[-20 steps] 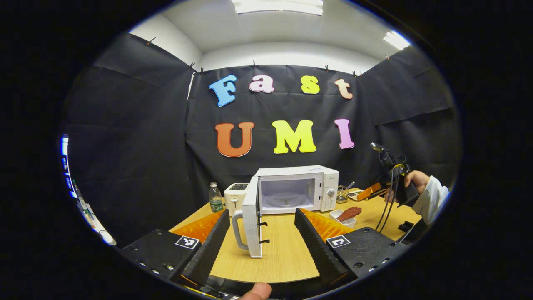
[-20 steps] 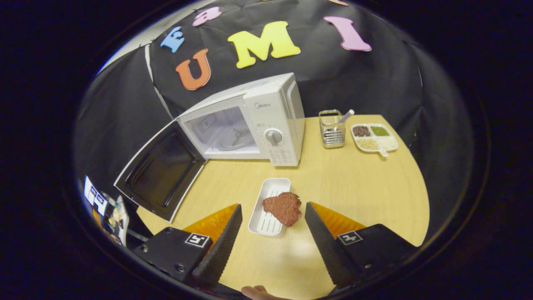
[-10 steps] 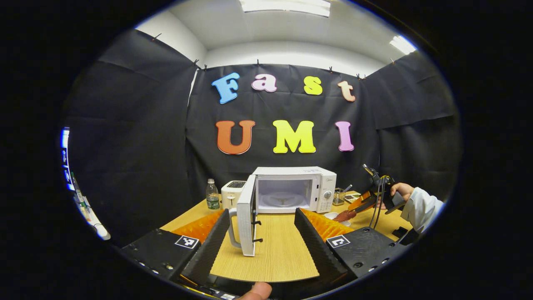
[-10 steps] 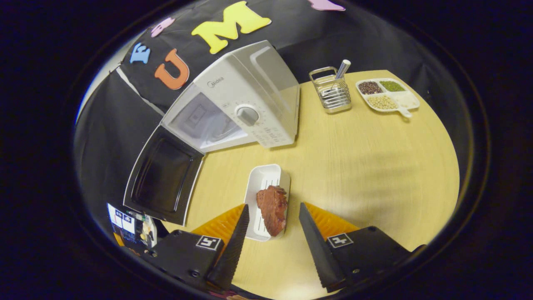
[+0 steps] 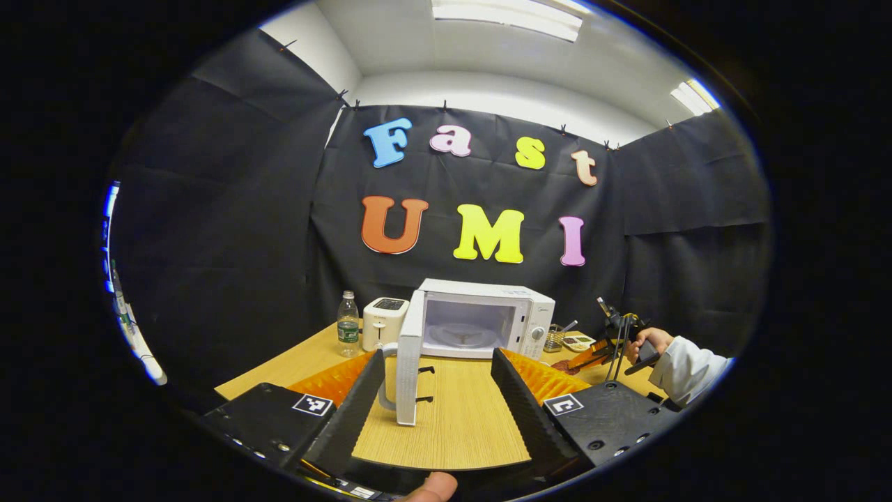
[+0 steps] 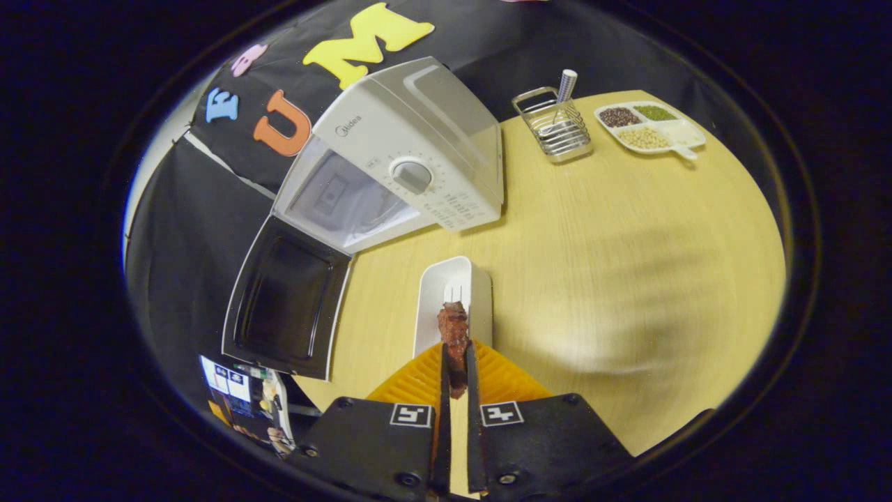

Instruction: Open the microwave oven with the left hand, put the food in, and close the microwave oven.

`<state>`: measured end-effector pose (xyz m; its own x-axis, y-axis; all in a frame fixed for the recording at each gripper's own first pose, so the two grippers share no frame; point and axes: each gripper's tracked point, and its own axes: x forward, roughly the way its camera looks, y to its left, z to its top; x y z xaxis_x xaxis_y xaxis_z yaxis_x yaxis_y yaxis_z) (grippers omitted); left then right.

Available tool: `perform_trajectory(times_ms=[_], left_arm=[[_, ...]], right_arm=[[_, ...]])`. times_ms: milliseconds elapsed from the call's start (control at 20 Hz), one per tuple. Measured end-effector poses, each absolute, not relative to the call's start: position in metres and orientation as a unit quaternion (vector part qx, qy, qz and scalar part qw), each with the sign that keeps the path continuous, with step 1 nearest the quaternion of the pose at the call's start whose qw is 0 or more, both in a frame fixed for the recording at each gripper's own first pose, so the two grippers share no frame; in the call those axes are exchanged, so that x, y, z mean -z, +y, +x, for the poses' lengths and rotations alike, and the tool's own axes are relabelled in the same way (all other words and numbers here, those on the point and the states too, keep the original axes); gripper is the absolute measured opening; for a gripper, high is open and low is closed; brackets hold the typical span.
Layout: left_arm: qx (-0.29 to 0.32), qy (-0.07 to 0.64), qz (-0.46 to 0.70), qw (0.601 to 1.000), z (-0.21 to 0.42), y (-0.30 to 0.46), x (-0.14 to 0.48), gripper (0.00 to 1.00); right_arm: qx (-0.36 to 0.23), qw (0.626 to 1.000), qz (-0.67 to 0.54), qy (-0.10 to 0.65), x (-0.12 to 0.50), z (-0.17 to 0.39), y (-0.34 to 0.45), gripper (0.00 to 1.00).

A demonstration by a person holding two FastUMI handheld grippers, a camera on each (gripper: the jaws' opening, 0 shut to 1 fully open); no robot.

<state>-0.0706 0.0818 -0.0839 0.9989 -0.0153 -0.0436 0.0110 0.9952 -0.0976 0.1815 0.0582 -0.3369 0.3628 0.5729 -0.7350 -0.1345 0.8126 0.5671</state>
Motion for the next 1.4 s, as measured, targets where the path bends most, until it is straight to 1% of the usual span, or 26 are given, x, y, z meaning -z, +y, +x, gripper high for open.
perform_trajectory(times_ms=[150, 200, 250, 400, 500, 600, 750, 900, 1100, 1250, 1400], left_arm=[[0.009, 0.022, -0.054, 0.998, -0.075, 0.085, 0.083, 0.92], [0.010, 0.018, -0.053, 0.998, -0.078, 0.086, 0.081, 0.81], [0.013, 0.015, -0.050, 0.999, -0.082, 0.086, 0.078, 0.92], [0.020, 0.000, -0.035, 0.999, -0.088, 0.081, 0.068, 0.92], [0.023, -0.006, -0.027, 0.999, -0.092, 0.079, 0.064, 0.92], [0.024, -0.004, -0.019, 1.000, -0.091, 0.076, 0.064, 0.92], [0.023, 0.004, -0.012, 1.000, -0.092, 0.073, 0.068, 0.92], [0.020, 0.006, -0.015, 1.000, -0.094, 0.076, 0.067, 0.92], [0.014, 0.002, -0.015, 1.000, -0.097, 0.083, 0.065, 0.92], [0.009, -0.003, -0.015, 1.000, -0.099, 0.091, 0.066, 0.92], [0.000, -0.004, -0.015, 1.000, -0.100, 0.106, 0.070, 0.92]], right_arm=[[-0.210, 0.822, 0.182, 0.497, 0.316, 0.172, 0.053, 0.11], [-0.208, 0.830, 0.175, 0.488, 0.308, 0.169, 0.053, 0.11], [-0.205, 0.839, 0.163, 0.477, 0.300, 0.166, 0.054, 0.11], [-0.194, 0.866, 0.127, 0.443, 0.275, 0.151, 0.065, 0.11], [-0.198, 0.878, 0.113, 0.420, 0.257, 0.138, 0.083, 0.11], [-0.202, 0.892, 0.093, 0.393, 0.241, 0.126, 0.102, 0.11], [-0.202, 0.917, 0.031, 0.343, 0.225, 0.111, 0.131, 0.11], [-0.203, 0.931, 0.007, 0.304, 0.217, 0.101, 0.168, 0.11], [-0.197, 0.938, 0.023, 0.286, 0.222, 0.115, 0.215, 0.11], [-0.180, 0.944, 0.042, 0.273, 0.228, 0.140, 0.243, 0.11], [-0.147, 0.955, 0.050, 0.254, 0.236, 0.172, 0.255, 0.10]])
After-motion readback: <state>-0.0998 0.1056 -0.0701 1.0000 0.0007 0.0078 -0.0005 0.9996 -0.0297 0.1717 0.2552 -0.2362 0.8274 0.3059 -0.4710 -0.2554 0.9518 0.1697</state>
